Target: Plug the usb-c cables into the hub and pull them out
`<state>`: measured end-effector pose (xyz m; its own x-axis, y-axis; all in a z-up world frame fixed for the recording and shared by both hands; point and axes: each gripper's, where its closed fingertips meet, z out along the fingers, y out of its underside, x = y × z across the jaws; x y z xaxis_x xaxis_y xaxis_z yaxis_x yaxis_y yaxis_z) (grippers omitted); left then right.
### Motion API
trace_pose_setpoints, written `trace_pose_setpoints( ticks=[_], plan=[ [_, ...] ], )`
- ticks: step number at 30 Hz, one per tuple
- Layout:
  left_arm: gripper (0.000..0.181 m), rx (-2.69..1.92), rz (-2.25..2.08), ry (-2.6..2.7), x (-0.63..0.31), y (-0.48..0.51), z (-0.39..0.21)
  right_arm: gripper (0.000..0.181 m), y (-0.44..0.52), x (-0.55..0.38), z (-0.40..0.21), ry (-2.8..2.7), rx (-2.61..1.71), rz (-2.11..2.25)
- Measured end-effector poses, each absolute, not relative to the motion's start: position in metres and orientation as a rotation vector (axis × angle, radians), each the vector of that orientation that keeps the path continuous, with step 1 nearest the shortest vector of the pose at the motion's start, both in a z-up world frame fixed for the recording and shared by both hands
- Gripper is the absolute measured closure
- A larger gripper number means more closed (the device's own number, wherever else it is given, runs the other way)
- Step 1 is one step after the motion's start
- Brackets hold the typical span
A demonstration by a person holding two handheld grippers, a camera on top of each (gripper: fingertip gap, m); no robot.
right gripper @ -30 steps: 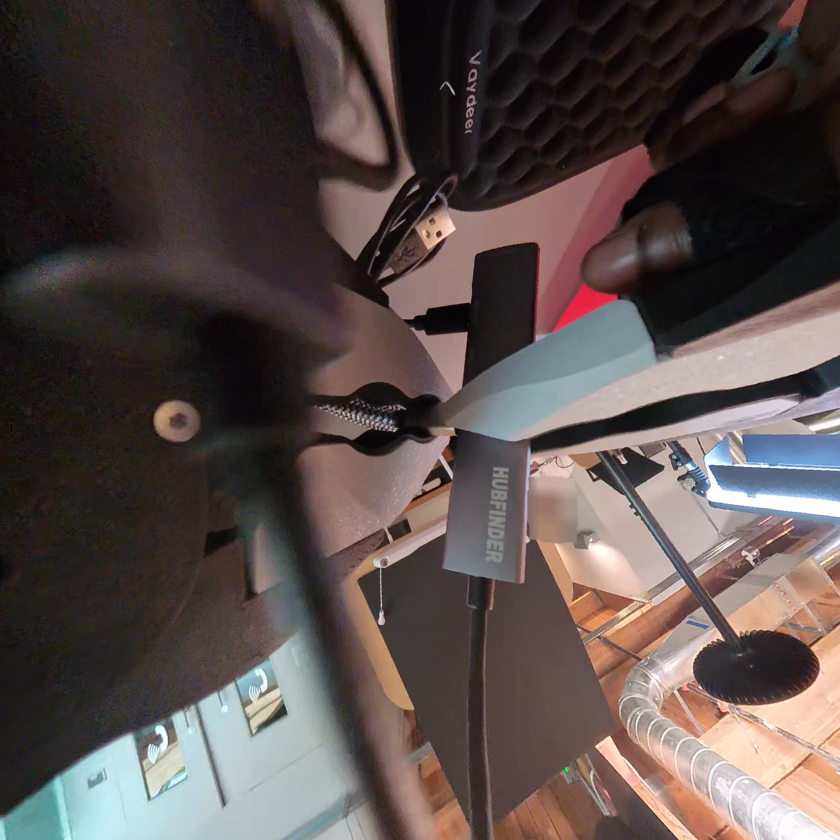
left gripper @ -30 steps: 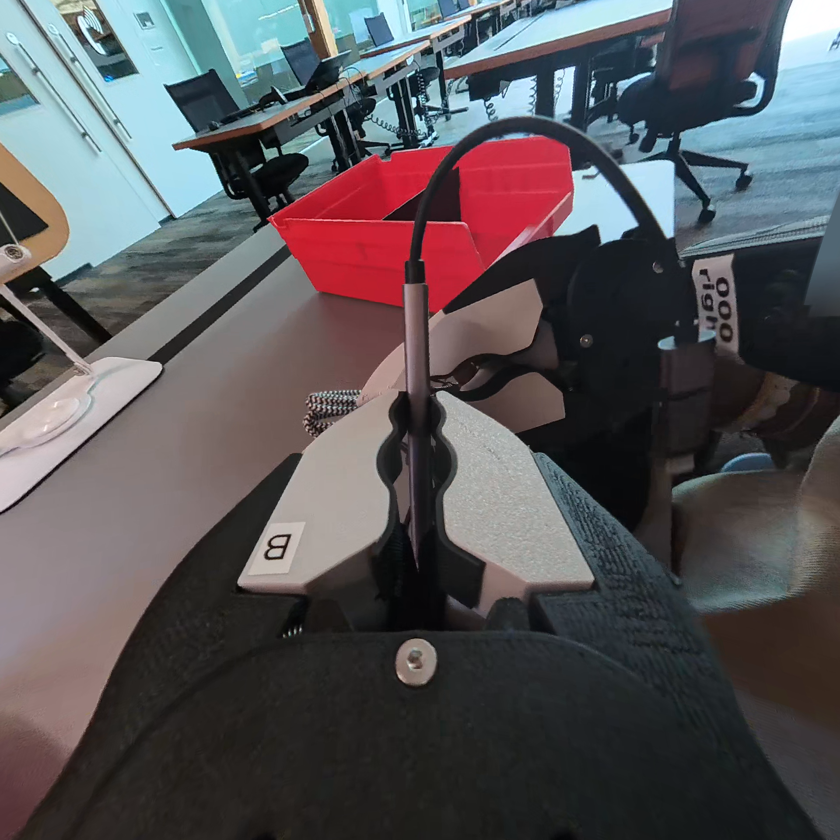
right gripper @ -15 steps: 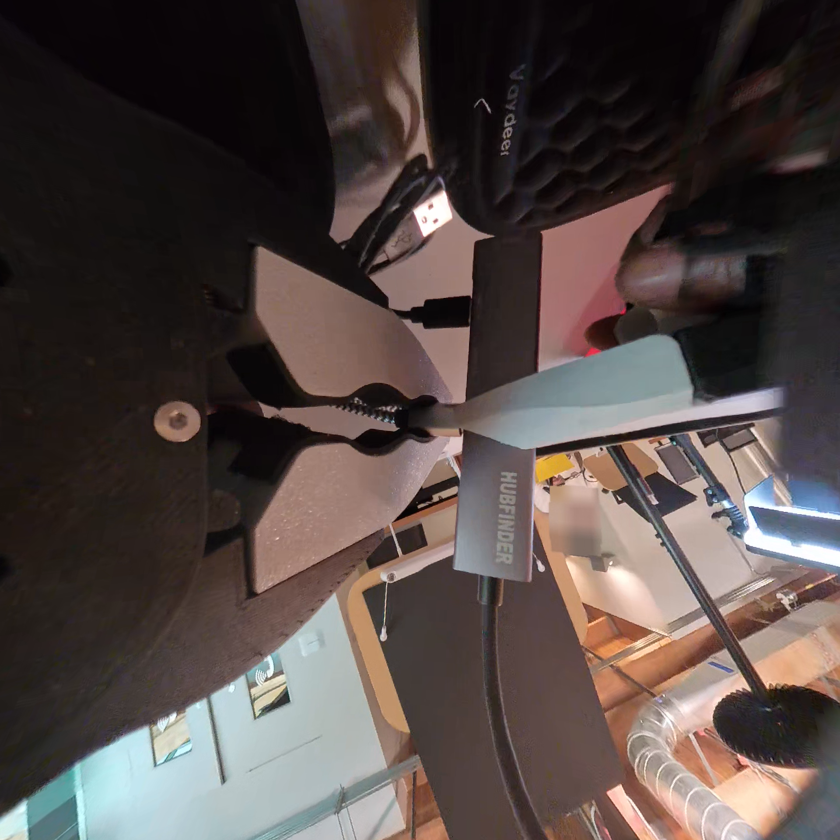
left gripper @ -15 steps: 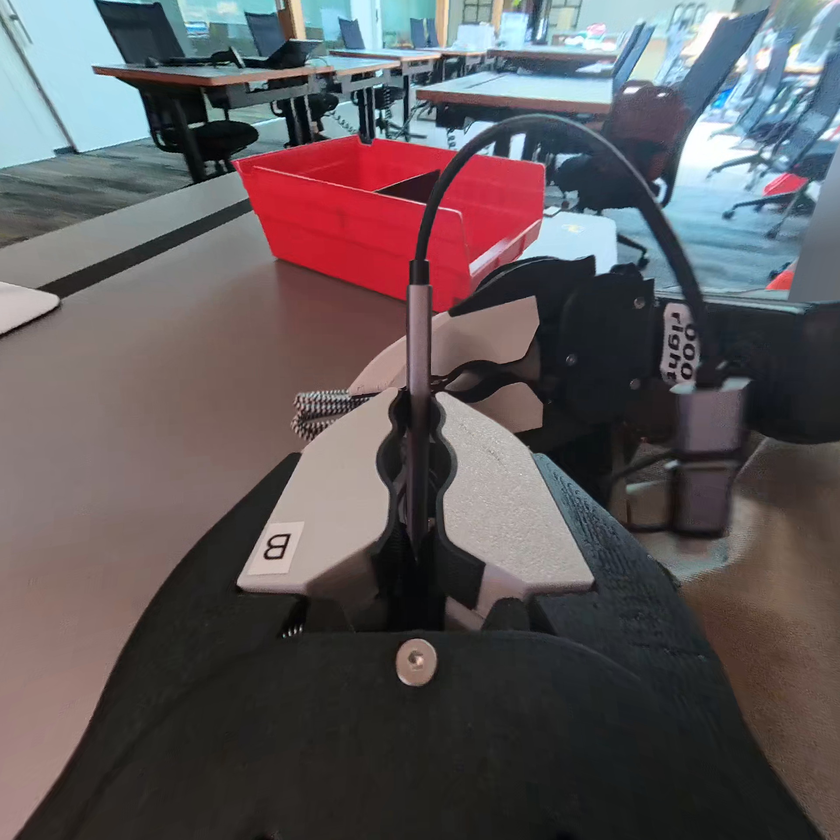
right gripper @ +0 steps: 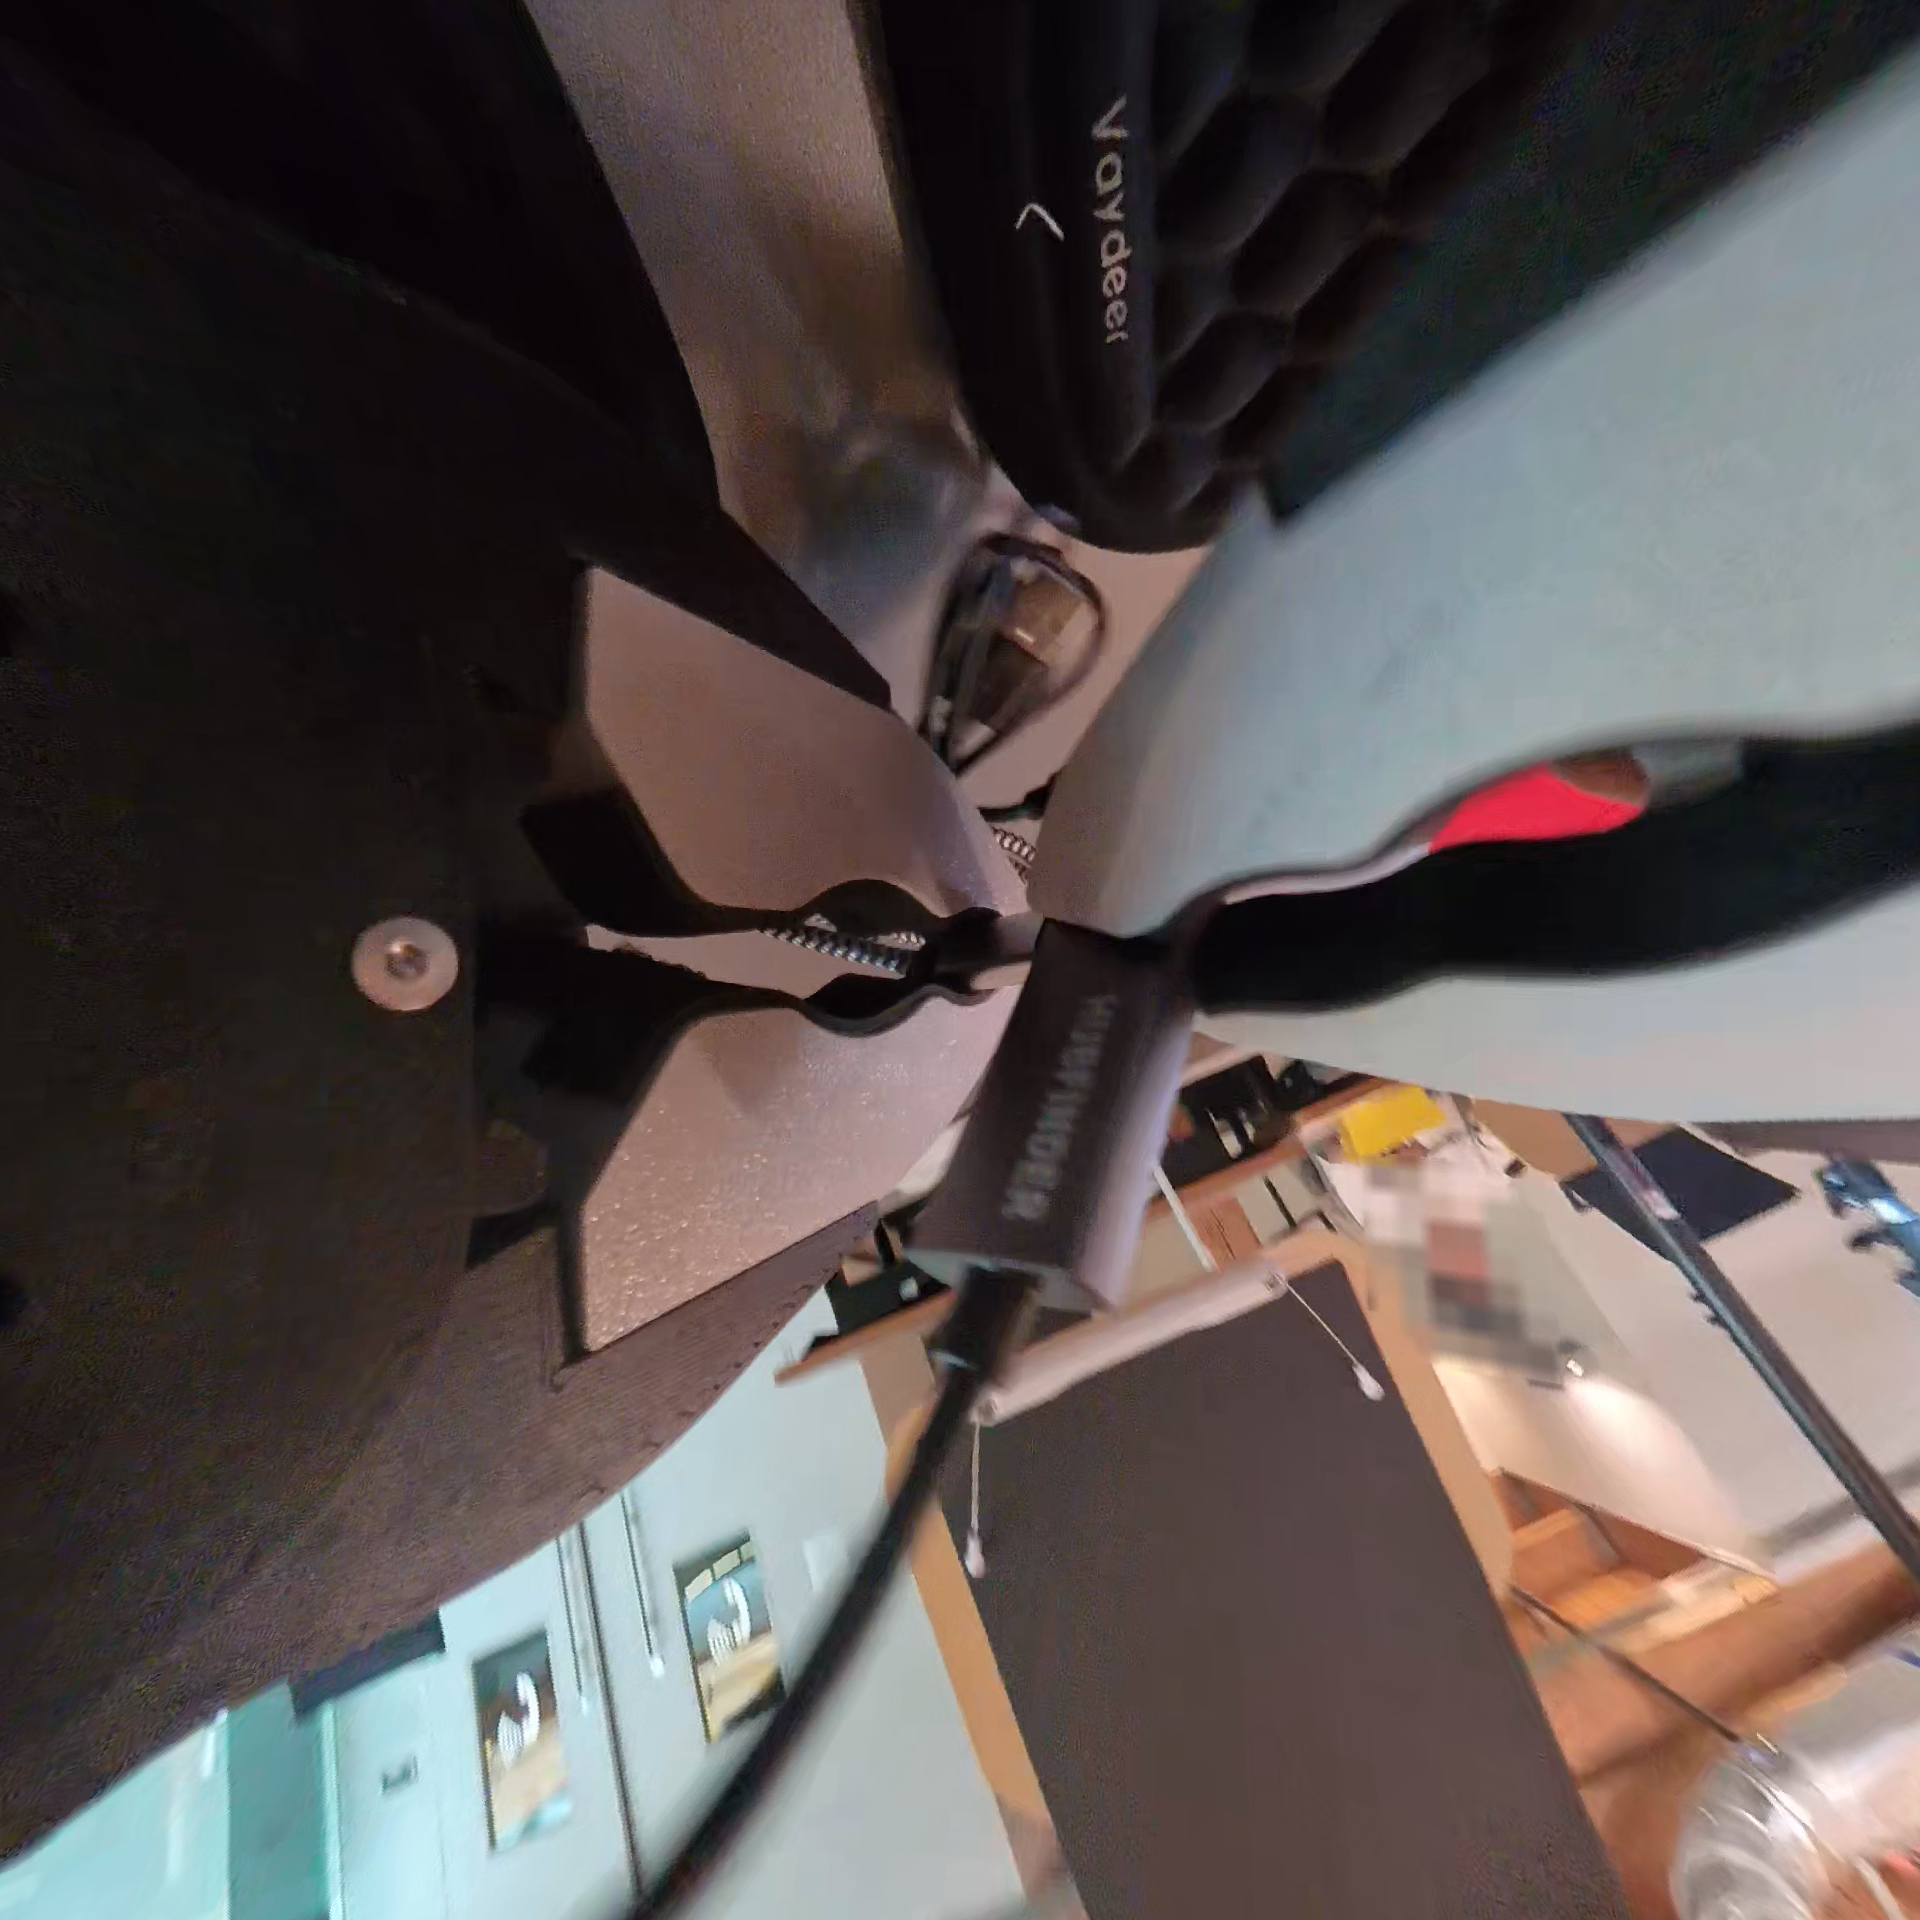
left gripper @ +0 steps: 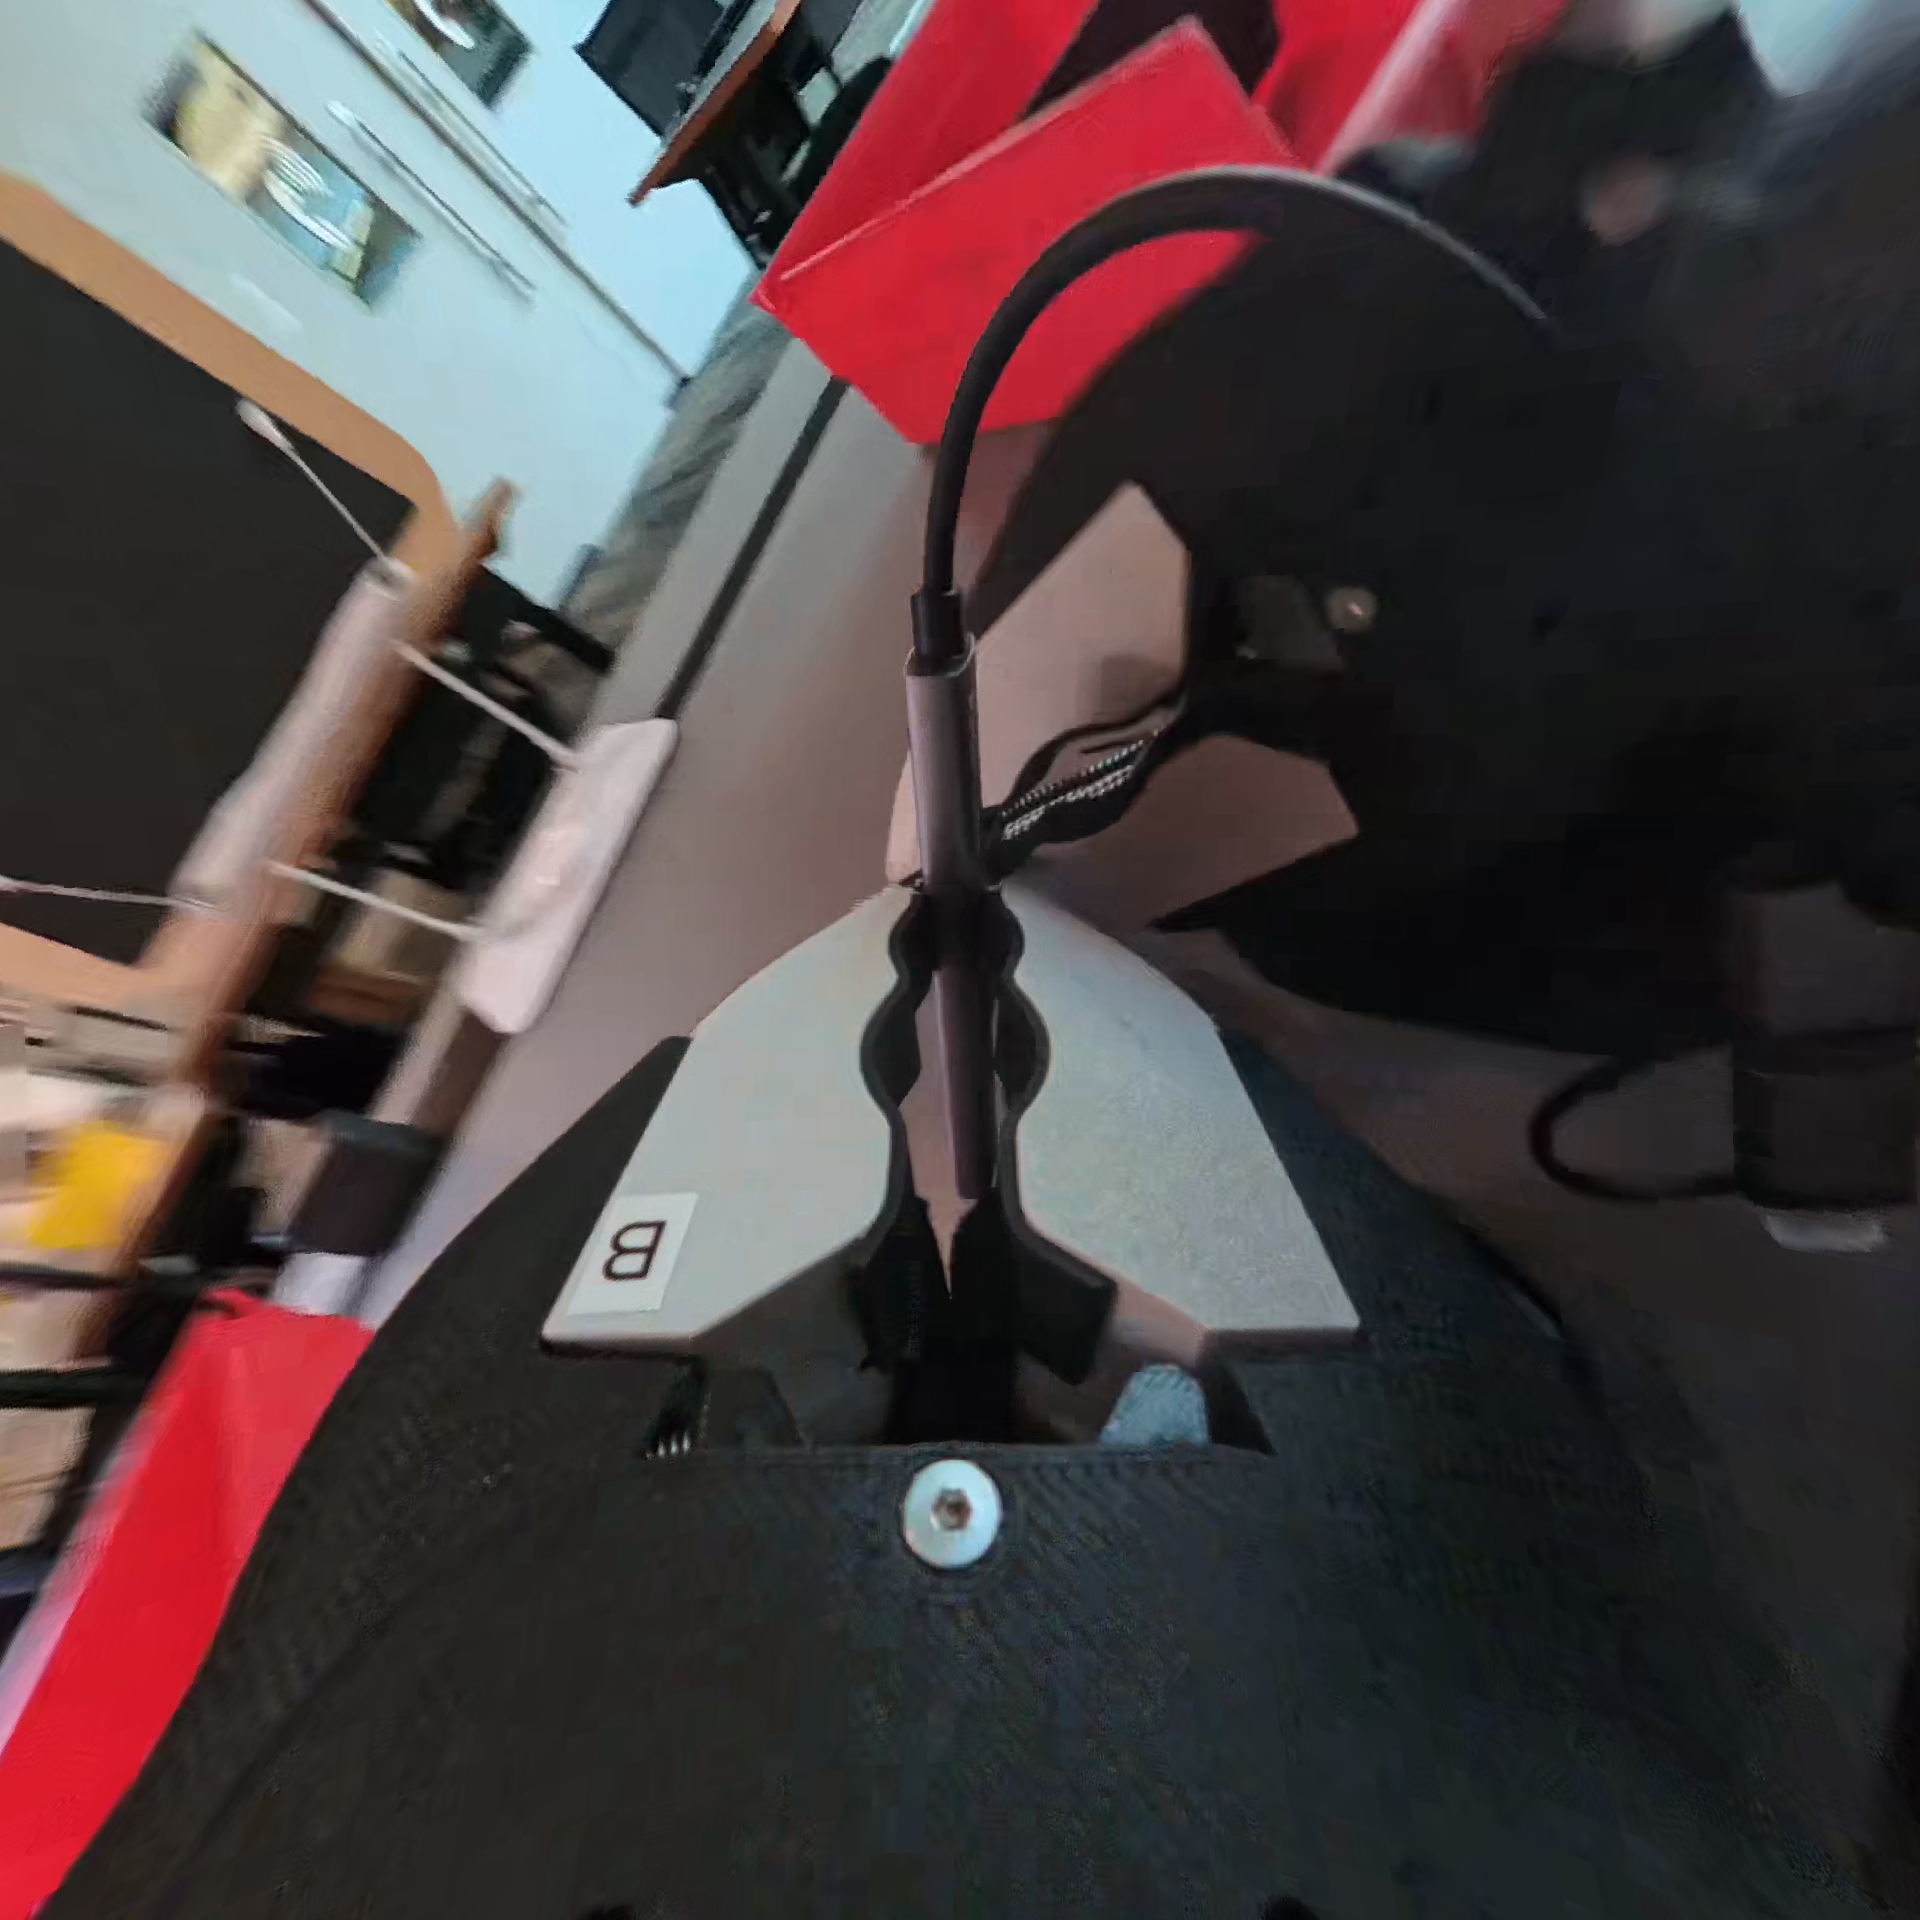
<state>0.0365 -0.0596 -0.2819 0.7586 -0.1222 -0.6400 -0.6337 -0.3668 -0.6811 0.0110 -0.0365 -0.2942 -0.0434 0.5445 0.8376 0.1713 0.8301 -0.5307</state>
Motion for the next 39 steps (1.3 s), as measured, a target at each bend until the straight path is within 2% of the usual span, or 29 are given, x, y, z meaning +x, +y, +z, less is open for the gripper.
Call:
trace_pose_setpoints(
  ticks=[2,6,9,11,14,20,23,25,29,31,39],
  plan=[
    [0.174,-1.893,0.552,0.556,0.038,-0.058,-0.283,0.179,-0.035,0.012,-0.297,-1.633,-0.612,0.357],
    [0.172,-1.907,-0.236,0.155,0.035,-0.061,-0.285,0.178,-0.036,0.010,-0.298,-1.646,-0.555,0.238],
    [0.174,-1.856,-0.413,0.060,0.033,-0.061,-0.283,0.176,-0.038,0.008,-0.295,-1.612,-0.512,0.232],
    [0.174,-1.851,-0.442,0.041,0.032,-0.060,-0.282,0.153,-0.039,0.008,-0.292,-1.589,-0.528,0.256],
    [0.174,-1.844,-0.471,0.020,0.031,-0.060,-0.281,0.141,-0.039,0.007,-0.290,-1.571,-0.517,0.239],
    [0.174,-1.850,-0.430,0.050,0.035,-0.060,-0.280,0.150,-0.039,0.005,-0.293,-1.588,-0.545,0.231],
    [0.173,-1.851,-0.411,0.089,0.043,-0.058,-0.281,0.169,-0.039,0.006,-0.293,-1.576,-0.501,0.151],
    [0.173,-1.857,-0.378,0.116,0.044,-0.057,-0.282,0.173,-0.036,0.007,-0.293,-1.569,-0.511,0.120],
    [0.165,-1.925,-0.327,0.220,0.051,-0.058,-0.294,0.173,-0.038,0.007,-0.292,-1.575,-0.531,0.142],
    [0.173,-1.932,-0.220,0.245,0.046,-0.058,-0.296,0.173,-0.040,0.006,-0.293,-1.583,-0.528,0.154],
    [0.175,-1.839,-0.076,0.188,0.038,-0.050,-0.282,0.173,-0.032,-0.002,-0.291,-1.533,-0.648,0.254]
  ],
)
